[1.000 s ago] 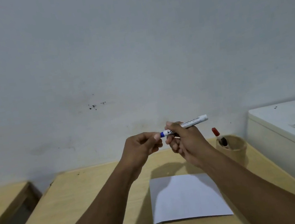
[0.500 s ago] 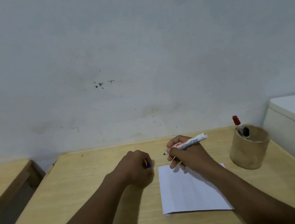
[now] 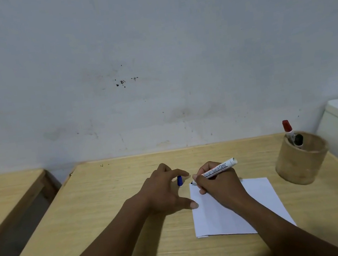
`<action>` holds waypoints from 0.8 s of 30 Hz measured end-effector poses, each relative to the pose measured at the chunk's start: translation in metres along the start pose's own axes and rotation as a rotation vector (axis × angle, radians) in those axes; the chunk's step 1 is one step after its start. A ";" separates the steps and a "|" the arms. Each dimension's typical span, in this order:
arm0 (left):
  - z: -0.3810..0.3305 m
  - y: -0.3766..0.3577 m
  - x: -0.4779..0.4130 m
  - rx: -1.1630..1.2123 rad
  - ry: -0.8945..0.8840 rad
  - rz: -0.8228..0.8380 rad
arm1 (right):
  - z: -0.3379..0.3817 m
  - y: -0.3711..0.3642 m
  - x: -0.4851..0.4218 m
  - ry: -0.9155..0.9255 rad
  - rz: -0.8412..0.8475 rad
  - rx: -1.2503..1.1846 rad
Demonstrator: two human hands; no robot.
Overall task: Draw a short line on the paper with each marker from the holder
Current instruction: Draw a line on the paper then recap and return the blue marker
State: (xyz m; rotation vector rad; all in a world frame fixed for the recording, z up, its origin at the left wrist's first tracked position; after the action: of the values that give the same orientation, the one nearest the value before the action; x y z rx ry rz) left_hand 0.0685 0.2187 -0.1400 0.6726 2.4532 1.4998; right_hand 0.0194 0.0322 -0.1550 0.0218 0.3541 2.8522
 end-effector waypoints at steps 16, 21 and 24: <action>-0.004 0.001 0.001 0.030 0.041 0.019 | 0.000 -0.001 -0.003 -0.016 0.083 0.011; -0.001 0.003 -0.002 0.184 0.014 -0.116 | 0.014 0.015 -0.010 -0.168 -0.066 -0.322; -0.001 0.000 -0.004 0.333 0.036 -0.225 | 0.025 0.030 -0.013 -0.204 -0.096 -0.470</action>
State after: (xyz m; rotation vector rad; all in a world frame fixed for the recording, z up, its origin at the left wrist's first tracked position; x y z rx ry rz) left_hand 0.0718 0.2162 -0.1400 0.4032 2.7274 1.0430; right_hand 0.0253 0.0069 -0.1235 0.1960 -0.3479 2.7308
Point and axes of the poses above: each hand's wrist, its own x-axis away from the middle knuckle, its own y-axis out of the back of the hand, z = x × y, the point moved 2 cm from there along -x, towards the middle knuckle, and after that the axes turned 2 degrees about -z, right-handed, at the moved point
